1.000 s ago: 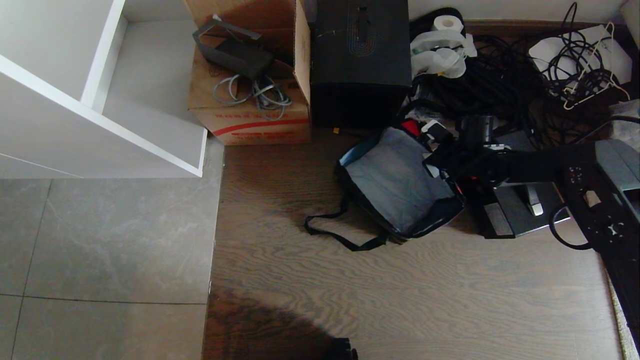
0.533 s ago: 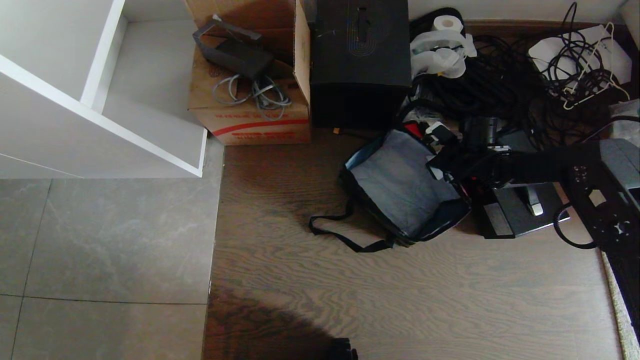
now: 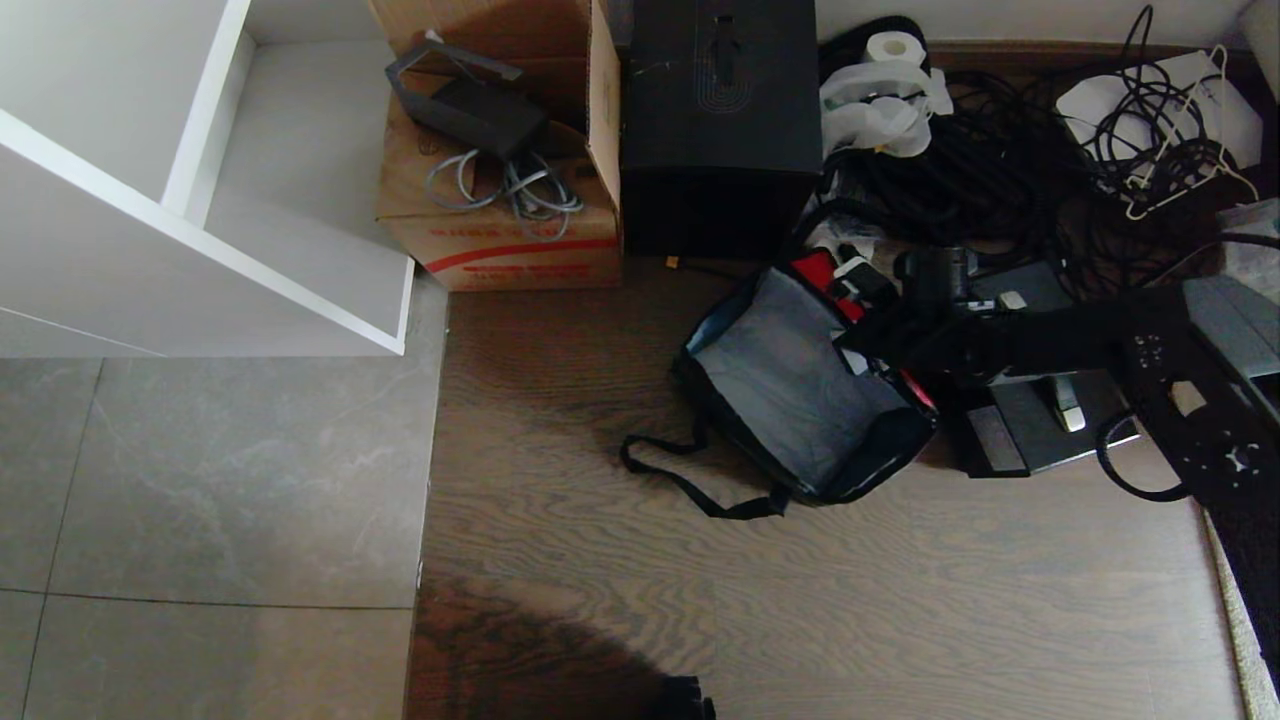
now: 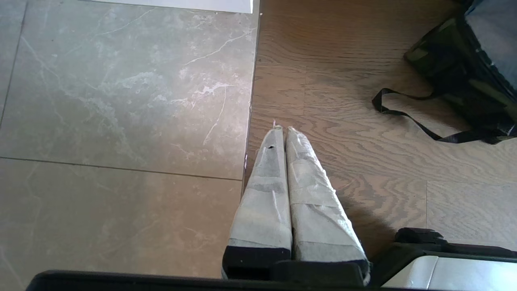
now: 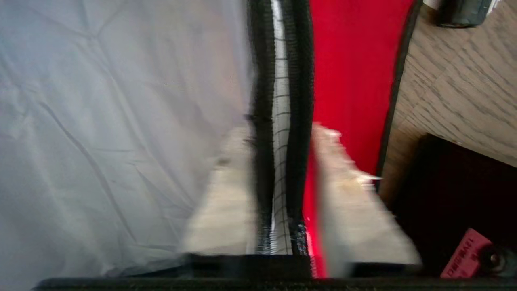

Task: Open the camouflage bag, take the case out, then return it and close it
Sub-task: Place the black box back

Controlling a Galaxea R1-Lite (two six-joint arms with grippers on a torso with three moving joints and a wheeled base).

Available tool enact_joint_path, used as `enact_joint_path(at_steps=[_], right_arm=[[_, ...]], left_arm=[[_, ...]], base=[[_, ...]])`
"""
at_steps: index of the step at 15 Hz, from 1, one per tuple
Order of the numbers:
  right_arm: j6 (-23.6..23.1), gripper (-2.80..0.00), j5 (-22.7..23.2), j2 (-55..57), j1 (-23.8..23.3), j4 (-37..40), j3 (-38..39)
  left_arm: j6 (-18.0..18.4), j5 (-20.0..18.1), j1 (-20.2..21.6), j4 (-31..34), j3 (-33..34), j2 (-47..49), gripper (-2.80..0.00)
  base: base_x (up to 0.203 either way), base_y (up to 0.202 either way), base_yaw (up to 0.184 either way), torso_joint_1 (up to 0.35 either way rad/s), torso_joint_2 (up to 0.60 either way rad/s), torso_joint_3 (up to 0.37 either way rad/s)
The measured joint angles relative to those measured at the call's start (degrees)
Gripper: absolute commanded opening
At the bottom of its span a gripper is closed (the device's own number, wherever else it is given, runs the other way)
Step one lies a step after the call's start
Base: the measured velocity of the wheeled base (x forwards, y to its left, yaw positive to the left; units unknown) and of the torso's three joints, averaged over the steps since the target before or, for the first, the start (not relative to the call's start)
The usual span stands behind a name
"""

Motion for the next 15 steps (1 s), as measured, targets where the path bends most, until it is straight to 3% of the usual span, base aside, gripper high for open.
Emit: enact_joint_path(at_steps=[9,15], right_arm=[[0.36,0.0,0.43,-1.24,0.25,0.67,2.65],[1.61,0.0,7.0,-10.74,1.27,4.38,13.53]], left_arm=[[-0.05,0.0,0.0,0.02,0.0,0.0,-2.8],[0.01,-0.02,0.0,0.0,0.0,0.0,-2.8]], base=[[0.0,0.0,0.0,0.0,0.0,0.0],[0.0,0.0,0.0,0.0,0.0,0.0]])
